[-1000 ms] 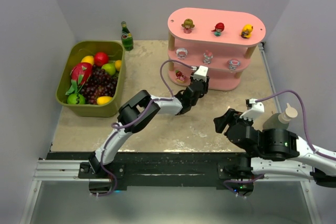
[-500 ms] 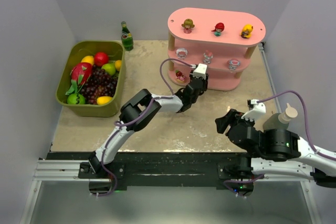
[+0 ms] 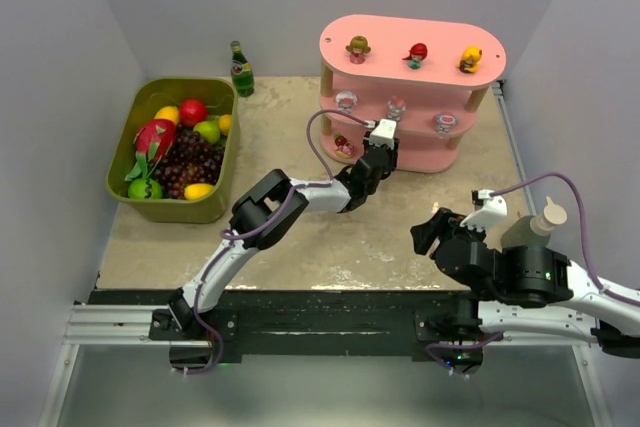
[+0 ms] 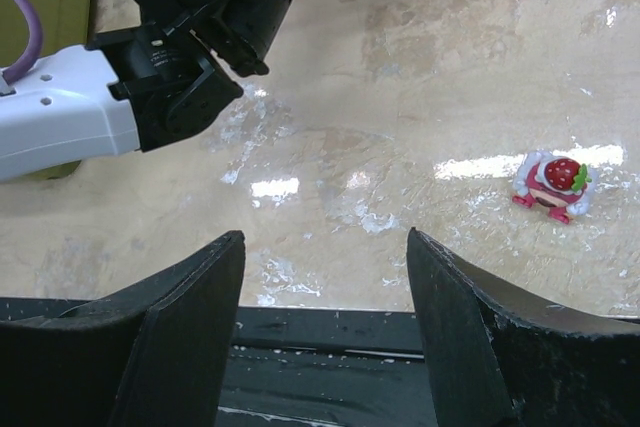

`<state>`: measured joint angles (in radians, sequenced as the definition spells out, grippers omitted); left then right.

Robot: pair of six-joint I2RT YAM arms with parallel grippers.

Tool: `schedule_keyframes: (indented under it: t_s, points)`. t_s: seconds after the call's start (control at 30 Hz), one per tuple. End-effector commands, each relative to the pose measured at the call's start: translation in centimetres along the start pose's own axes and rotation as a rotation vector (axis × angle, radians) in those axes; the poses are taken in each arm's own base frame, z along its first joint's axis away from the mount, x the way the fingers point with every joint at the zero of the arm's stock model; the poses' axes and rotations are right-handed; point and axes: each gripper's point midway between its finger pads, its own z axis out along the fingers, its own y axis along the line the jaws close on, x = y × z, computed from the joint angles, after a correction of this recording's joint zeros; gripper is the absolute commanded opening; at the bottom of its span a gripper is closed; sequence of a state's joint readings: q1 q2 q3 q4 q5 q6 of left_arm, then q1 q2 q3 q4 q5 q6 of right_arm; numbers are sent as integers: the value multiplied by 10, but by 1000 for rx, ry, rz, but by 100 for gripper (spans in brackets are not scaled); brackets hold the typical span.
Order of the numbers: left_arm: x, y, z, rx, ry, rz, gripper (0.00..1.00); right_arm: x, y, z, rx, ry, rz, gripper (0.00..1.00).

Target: Place and organize the plastic toys onto the shelf

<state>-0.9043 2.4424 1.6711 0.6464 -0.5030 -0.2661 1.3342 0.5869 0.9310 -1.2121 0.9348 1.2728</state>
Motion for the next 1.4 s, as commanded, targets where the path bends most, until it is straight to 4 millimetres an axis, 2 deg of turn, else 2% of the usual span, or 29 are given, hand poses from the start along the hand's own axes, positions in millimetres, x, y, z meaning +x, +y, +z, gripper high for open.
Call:
schedule_keyframes:
  t_s: [0.0, 0.8, 0.9, 1.03, 1.17, 1.37]
  points:
    - [-19, 2, 8, -25, -56, -4, 40, -13, -4, 1, 19, -65, 41, 69]
    - [-20, 2, 5, -16, -62, -5, 61, -14, -5, 0, 19, -65, 51, 69]
    - [-27, 3, -2, -5, -82, -29, 67, -15, -6, -1, 24, -66, 54, 69]
    - [-49, 1, -15, 25, -151, -63, 75, -14, -10, 0, 46, -64, 52, 70]
    - [-59, -2, -24, 40, -160, -70, 76, -12, -11, 0, 61, -57, 54, 70]
    - [-74, -10, -47, 68, -185, -84, 77, -10, -9, 1, 62, -53, 61, 71]
